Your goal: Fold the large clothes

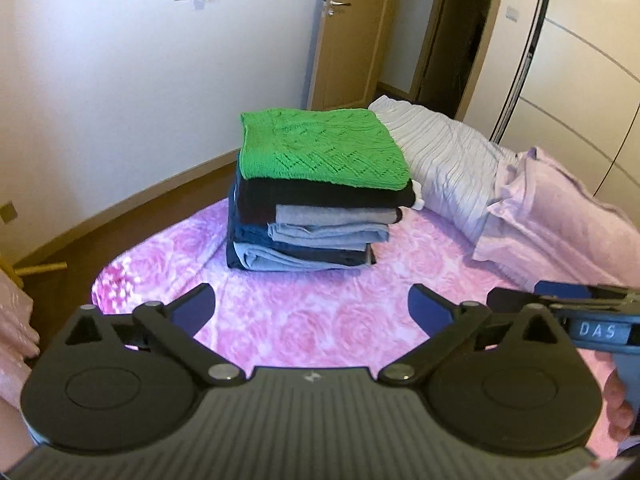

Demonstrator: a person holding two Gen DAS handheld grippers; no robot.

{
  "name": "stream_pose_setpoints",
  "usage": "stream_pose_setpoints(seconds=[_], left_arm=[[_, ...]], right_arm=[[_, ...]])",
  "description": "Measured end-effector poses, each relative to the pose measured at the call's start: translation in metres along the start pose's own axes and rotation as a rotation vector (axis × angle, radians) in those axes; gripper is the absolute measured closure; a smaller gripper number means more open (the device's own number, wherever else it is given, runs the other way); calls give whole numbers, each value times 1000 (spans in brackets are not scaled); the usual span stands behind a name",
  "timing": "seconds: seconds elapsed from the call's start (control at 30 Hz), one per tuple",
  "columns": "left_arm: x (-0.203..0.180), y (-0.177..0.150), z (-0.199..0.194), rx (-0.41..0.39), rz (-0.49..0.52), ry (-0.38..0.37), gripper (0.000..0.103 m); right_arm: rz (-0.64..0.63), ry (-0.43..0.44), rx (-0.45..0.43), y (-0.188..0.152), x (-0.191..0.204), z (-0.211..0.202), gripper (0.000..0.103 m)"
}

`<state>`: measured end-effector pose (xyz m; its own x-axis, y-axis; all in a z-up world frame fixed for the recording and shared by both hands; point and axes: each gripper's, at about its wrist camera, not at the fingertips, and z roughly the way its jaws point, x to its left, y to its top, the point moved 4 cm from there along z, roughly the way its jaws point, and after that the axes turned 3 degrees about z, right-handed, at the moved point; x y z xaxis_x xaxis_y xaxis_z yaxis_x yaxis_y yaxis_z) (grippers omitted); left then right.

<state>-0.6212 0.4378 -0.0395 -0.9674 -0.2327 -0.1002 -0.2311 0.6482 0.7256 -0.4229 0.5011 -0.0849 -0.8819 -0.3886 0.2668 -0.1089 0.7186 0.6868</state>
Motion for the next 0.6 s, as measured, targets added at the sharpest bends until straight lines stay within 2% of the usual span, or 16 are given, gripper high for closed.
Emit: stream_pose_setpoints(seconds=[0.13, 0.33, 0.4, 0.6], left_arm=[[-3, -13, -18, -1, -27, 4, 1], [-11, -23, -35, -8, -6, 51, 1], [-12, -26, -38, -7, -12, 45, 1], [-16, -28, -39, -2, 4, 91, 1]], right_arm=[[-19, 0, 8, -10, 4, -18, 25], [-67, 5, 11, -19, 13, -33, 25], [-73, 11, 10, -21, 14, -35, 25], [-85, 18, 17, -23, 16, -39, 25]])
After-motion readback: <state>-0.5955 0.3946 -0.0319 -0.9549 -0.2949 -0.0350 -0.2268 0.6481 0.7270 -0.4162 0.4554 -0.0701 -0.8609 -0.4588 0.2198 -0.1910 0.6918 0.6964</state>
